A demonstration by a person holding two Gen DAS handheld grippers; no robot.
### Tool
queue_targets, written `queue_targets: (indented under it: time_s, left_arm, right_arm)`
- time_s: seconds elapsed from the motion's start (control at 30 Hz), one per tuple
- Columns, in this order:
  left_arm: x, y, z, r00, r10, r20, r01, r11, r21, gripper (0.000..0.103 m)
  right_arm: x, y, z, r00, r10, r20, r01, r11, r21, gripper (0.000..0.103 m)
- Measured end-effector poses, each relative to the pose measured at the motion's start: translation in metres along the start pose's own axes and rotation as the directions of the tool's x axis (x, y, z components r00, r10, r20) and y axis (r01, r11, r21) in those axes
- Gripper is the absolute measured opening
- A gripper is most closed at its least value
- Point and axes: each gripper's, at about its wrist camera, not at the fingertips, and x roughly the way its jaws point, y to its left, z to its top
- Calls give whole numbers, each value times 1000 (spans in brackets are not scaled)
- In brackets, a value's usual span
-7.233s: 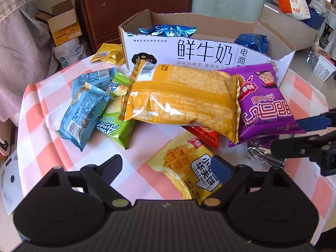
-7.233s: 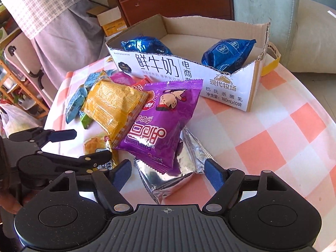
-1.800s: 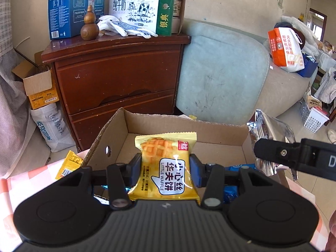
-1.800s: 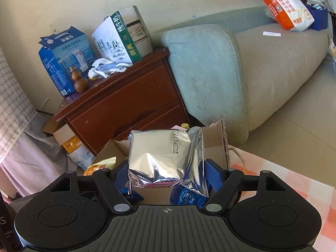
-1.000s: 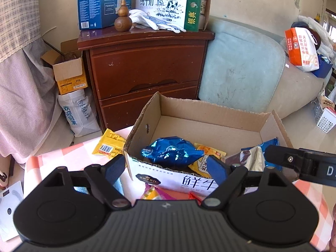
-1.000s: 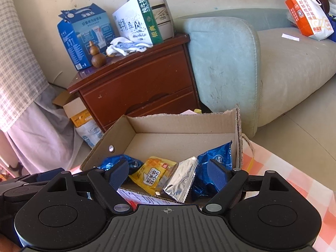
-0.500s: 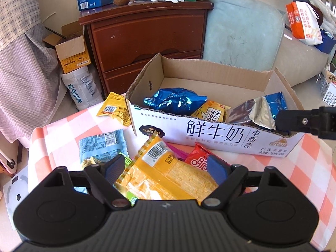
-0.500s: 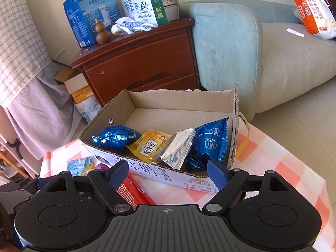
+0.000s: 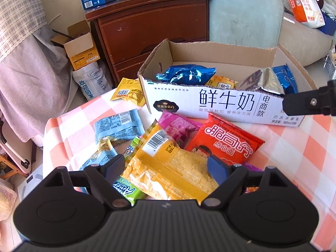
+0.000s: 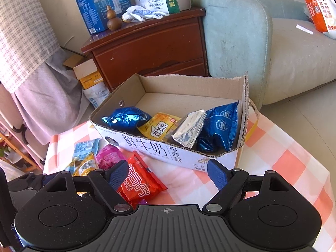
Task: Organize snacks
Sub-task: 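Move the left gripper to the long yellow pack while the right approaches the purple pack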
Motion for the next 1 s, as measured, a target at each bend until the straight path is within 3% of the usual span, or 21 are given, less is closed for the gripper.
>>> queue_targets:
  time_s: [0.37, 0.63, 0.87, 1.0]
  left_arm:
    - [-14, 30, -32, 999, 20, -41, -22, 999, -45, 85]
    - [-18, 36, -32, 995, -86, -51, 76, 983, -166, 85]
    - [-4, 22, -30, 996, -56, -75, 43, 984, -170, 87]
    - [2, 22, -34, 996, -49, -75, 37, 987, -158, 88]
  right_arm:
    - [7, 7, -32, 989, 32, -141, -30, 999, 21, 84]
    - [5, 10, -53, 974, 53, -221, -36, 996, 79, 84]
    - [10, 3, -64, 960, 77, -269, -20, 978, 210, 84]
    - [16, 5, -65, 958, 77, -278, -13, 974, 225, 84]
